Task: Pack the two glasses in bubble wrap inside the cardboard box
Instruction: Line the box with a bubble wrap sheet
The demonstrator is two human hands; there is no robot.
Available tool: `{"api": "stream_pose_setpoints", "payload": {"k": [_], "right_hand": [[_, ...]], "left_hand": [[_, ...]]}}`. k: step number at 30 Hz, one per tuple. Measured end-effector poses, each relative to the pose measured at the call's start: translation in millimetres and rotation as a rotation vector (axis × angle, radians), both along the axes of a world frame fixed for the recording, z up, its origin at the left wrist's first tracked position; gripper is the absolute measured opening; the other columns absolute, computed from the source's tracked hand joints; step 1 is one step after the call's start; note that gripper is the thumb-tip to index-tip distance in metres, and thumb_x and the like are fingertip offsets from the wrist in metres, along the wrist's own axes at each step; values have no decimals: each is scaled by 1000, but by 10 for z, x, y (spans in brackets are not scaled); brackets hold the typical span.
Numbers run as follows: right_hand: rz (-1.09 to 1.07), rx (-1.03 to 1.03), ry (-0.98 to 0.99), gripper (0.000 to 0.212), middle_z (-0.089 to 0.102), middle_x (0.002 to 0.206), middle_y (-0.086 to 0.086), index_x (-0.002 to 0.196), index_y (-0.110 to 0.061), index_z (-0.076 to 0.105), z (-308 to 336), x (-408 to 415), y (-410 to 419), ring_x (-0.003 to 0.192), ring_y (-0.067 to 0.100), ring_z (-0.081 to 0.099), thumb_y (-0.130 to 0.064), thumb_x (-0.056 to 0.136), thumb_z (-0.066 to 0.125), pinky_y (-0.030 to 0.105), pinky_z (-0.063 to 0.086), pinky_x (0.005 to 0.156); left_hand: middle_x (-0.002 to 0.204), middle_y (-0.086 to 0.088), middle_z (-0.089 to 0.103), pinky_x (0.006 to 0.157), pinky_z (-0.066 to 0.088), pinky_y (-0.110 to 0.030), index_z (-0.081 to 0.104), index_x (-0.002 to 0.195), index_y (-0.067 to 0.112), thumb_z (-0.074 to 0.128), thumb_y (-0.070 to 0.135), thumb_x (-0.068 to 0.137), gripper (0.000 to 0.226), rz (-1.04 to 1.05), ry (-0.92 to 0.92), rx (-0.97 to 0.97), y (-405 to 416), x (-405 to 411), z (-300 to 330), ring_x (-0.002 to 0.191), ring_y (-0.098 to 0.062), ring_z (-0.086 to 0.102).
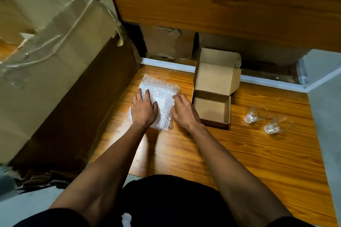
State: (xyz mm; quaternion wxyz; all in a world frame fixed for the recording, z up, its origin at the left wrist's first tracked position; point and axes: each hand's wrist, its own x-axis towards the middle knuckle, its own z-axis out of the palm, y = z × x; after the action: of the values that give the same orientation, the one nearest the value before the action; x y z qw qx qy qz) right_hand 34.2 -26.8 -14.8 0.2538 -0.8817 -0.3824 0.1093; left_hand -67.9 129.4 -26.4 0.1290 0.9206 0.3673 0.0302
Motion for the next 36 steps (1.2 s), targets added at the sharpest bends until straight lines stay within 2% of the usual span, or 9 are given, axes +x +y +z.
{"api": "stream_pose_setpoints", "payload": {"k": [5, 8, 10, 12, 22, 25, 30, 33, 36], "right_hand": [[-186, -104, 224, 74, 36, 158, 16, 159, -11, 26, -12, -8, 286, 137, 37, 48, -30, 100, 66, 43, 45, 112], [-309, -87, 324, 74, 51, 141, 20, 156, -13, 23, 49, 43, 359, 124, 39, 57, -23, 99, 68, 41, 54, 93], [-385, -77, 360, 66, 55, 130, 19, 150, -12, 28, 106, 72, 376, 112, 37, 62, -17, 99, 69, 36, 51, 77], [-427, -64, 352, 60, 57, 125, 16, 146, -11, 34, 143, 99, 381, 105, 33, 63, -10, 97, 69, 33, 48, 73], [-547, 100, 437, 26, 76, 109, 5, 120, -12, 73, 273, 139, 385, 92, 13, 57, -8, 94, 68, 13, 37, 78], [-566, 170, 482, 15, 76, 101, 0, 104, -16, 78, 331, 129, 400, 90, 13, 64, -10, 92, 70, 16, 40, 76], [-597, 285, 595, 5, 68, 88, -9, 97, -21, 70, 428, 103, 390, 83, 14, 63, -21, 95, 65, 25, 46, 73], [-501, 358, 749, 15, 59, 85, -2, 87, -20, 57, 506, 125, 370, 81, 18, 54, -30, 98, 53, 35, 42, 75], [-466, 463, 902, 23, 51, 98, 8, 92, -21, 53, 568, 188, 304, 94, 24, 47, -41, 83, 49, 42, 40, 87]], "left_hand": [[152, -15, 45, 104, 44, -52, 45, 150, 13, 51, 43, 102, 56, 7, -16, -16, 114, -22, -9, 135, -36, 45], [144, -9, 51, 101, 44, -51, 49, 146, 16, 50, 45, 103, 52, -14, -1, 13, 166, 0, 10, 131, -32, 50], [141, -8, 53, 101, 43, -50, 49, 145, 18, 48, 46, 103, 50, -19, 11, 23, 183, 25, 28, 128, -31, 52], [137, -8, 55, 99, 43, -49, 51, 142, 18, 48, 45, 104, 47, -33, 7, 33, 195, 39, 32, 125, -30, 54], [135, -7, 58, 98, 43, -49, 50, 142, 19, 45, 45, 105, 46, -57, -14, 42, 245, 5, 5, 123, -30, 56], [135, -6, 58, 99, 43, -49, 50, 143, 20, 46, 45, 105, 46, -52, -27, 49, 271, -15, 27, 124, -29, 56], [134, -6, 57, 98, 44, -49, 50, 144, 19, 48, 44, 105, 46, -60, -73, 46, 297, -45, 105, 123, -29, 54], [134, -8, 55, 96, 46, -49, 50, 145, 17, 48, 41, 107, 46, -107, -155, 26, 318, -44, 155, 122, -30, 52], [133, -9, 54, 97, 47, -48, 51, 144, 14, 47, 41, 108, 46, -157, -292, -41, 336, -32, 188, 121, -30, 51]]}}
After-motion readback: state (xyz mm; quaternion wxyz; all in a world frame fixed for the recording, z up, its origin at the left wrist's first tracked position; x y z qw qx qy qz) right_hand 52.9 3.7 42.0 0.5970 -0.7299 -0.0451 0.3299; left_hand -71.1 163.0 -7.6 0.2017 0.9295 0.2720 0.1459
